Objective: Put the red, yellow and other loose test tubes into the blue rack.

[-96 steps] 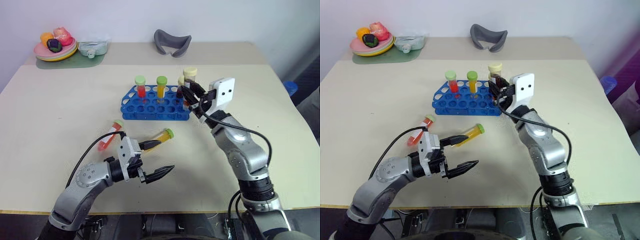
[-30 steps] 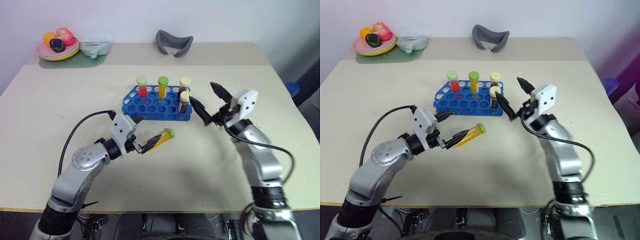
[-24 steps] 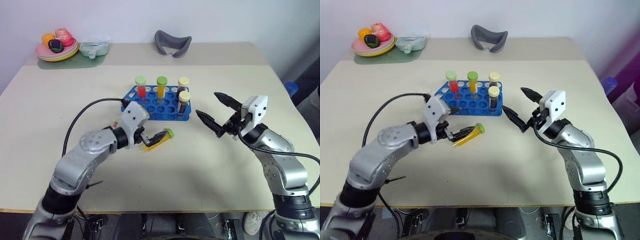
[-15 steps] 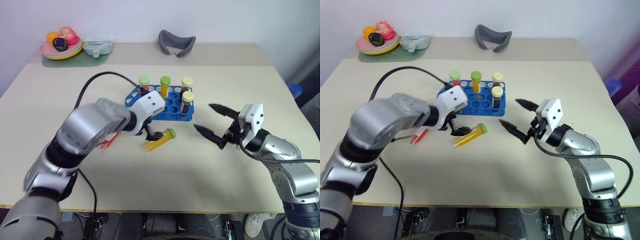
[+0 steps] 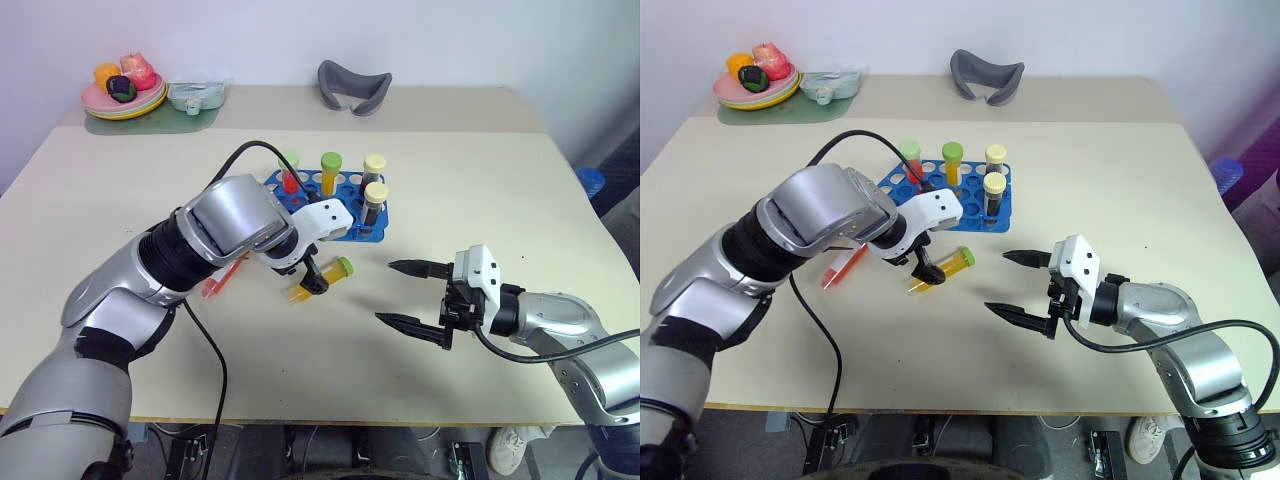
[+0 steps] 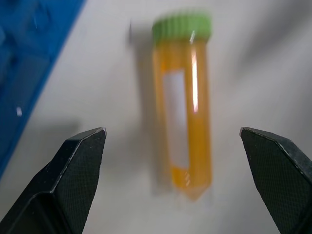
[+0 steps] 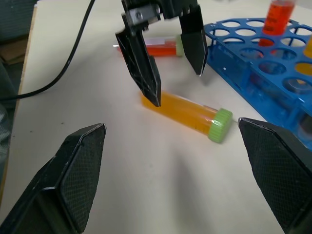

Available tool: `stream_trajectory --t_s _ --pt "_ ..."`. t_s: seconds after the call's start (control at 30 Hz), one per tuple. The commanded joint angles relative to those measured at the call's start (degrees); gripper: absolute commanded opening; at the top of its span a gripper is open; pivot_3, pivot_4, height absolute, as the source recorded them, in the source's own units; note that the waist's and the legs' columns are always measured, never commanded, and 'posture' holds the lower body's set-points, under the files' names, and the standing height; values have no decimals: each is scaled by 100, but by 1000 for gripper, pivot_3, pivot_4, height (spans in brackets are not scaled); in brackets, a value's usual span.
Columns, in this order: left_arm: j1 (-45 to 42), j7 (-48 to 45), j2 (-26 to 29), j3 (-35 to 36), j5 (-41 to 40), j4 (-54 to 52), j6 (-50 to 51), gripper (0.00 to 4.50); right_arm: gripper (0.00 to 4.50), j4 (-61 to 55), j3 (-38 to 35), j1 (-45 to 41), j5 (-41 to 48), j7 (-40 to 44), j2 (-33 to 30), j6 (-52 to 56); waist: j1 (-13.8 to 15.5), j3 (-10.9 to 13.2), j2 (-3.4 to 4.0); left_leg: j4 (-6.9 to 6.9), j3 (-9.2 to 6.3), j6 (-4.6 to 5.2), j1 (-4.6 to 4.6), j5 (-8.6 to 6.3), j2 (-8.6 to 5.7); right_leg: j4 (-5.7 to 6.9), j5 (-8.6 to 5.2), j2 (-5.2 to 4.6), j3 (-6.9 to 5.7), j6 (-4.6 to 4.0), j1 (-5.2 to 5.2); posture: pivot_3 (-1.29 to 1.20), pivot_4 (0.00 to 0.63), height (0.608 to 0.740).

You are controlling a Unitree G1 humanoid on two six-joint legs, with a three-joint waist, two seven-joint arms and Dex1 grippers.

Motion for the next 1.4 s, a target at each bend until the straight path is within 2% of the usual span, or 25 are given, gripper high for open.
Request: stream_trajectory --t_s 0.03,0.43,0.57,1.2,1.3,1.4 --pt "-123 -22 70 -183 184 -164 -240 4500 4434 -240 21 -21 -24 -118 131 -82 15 0 0 4 -1 0 -2 0 0 2 0 -1 -1 0 0 0 150 735" --pt "-35 224 -421 -412 363 -70 -6 4500 4434 -353 202 106 -154 -352 400 -164 15 0 0 25 -3 12 -9 -7 -2 11 0 -2 -1 1 0 0 150 735" --pt "32 422 -425 -727 610 -39 -159 4500 4434 -383 264 112 -201 -413 485 -184 5 0 0 26 -3 12 -9 -7 -2 13 0 -3 -1 1 1 0 150 735" --pt "205 546 -351 -767 638 -49 24 4500 4434 -314 315 19 -202 -420 563 -206 4 -1 2 32 -3 12 -4 -7 -2 25 -1 -3 0 1 2 0 150 735" --pt "216 575 -350 -704 660 -36 13 3724 4500 -349 312 45 -187 -425 564 -195 3 -1 2 32 -3 12 -4 -7 -2 25 -1 -4 0 1 3 0 150 735" --pt "197 562 -349 -676 655 -42 15 3724 4500 -358 305 56 -182 -436 566 -188 4 -1 2 35 -3 12 -2 -7 -2 32 -1 -4 0 1 2 0 150 735"
